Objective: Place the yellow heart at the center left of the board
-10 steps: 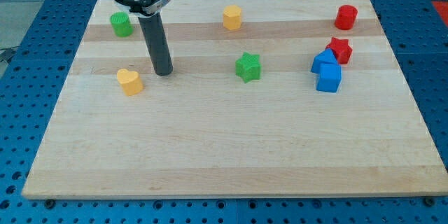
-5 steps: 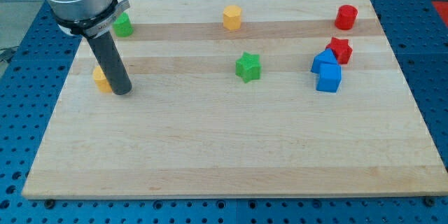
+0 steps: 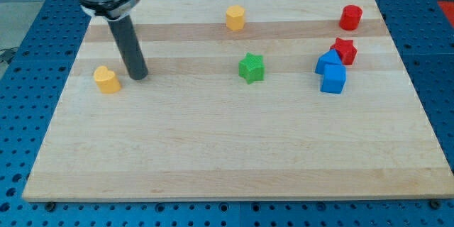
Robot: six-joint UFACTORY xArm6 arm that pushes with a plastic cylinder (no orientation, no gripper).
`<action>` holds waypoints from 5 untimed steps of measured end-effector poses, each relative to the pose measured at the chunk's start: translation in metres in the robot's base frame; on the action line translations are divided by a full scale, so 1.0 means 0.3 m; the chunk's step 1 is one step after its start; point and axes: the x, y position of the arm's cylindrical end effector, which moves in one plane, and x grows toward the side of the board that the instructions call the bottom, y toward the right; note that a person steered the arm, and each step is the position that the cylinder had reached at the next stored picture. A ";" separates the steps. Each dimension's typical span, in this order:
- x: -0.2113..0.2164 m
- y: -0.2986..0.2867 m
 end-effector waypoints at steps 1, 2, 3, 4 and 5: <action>0.000 -0.069; 0.000 -0.114; 0.003 -0.120; 0.007 -0.120; 0.024 -0.123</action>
